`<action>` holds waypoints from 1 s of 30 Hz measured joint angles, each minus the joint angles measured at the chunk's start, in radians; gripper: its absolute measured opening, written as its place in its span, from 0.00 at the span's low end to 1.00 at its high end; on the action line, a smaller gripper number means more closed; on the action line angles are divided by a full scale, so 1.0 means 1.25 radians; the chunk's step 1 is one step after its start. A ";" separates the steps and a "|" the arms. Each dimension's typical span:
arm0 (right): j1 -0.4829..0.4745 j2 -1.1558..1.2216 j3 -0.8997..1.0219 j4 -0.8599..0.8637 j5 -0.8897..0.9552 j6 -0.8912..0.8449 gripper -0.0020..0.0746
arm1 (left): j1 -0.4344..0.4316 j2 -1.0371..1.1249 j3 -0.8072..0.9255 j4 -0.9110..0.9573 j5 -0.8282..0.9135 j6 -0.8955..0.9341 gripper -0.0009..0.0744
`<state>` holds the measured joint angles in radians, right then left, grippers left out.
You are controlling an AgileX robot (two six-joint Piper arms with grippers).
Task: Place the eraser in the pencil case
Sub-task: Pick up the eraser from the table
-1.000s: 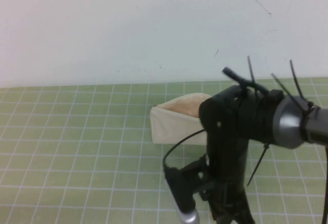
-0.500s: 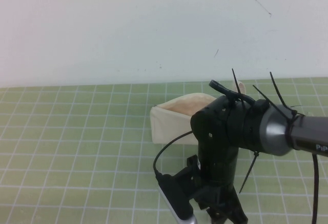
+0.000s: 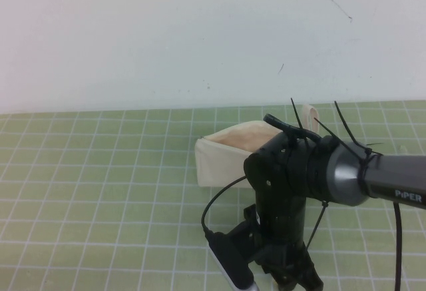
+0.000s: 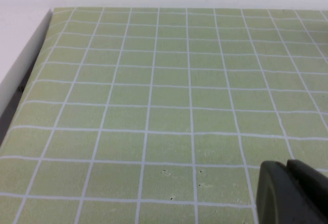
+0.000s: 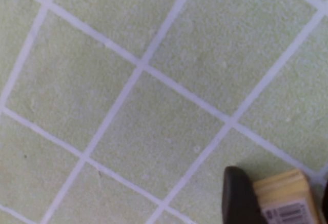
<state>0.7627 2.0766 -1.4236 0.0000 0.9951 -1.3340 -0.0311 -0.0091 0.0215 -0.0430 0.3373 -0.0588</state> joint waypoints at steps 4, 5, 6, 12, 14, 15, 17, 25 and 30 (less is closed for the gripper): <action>0.000 0.003 -0.003 -0.010 -0.008 0.000 0.33 | 0.000 0.000 0.000 0.000 0.000 0.000 0.01; 0.000 0.005 -0.003 -0.010 -0.008 0.000 0.29 | 0.000 0.000 0.000 0.000 0.000 0.000 0.01; 0.000 0.005 -0.003 -0.010 -0.008 0.000 0.29 | 0.000 0.000 0.000 0.000 0.000 0.000 0.01; 0.000 0.005 -0.005 -0.010 -0.004 0.022 0.29 | 0.000 0.000 0.000 0.000 0.000 0.000 0.01; 0.000 0.005 -0.005 -0.010 -0.001 0.038 0.29 | 0.000 0.000 0.000 0.000 0.000 0.000 0.01; 0.000 0.005 -0.007 -0.010 0.003 0.045 0.29 | 0.000 0.000 0.000 0.000 0.000 0.000 0.01; 0.000 0.009 -0.013 -0.012 0.021 0.059 0.29 | 0.000 0.000 0.000 0.000 0.000 0.000 0.01; 0.000 0.017 -0.151 0.011 0.141 0.133 0.29 | 0.000 0.000 0.000 0.000 0.000 0.000 0.01; 0.000 0.017 -0.307 0.062 0.168 0.185 0.29 | 0.000 0.000 0.000 0.000 0.000 0.000 0.01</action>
<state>0.7627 2.0975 -1.8072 0.0777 1.2048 -1.1028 -0.0311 -0.0091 0.0215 -0.0430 0.3373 -0.0588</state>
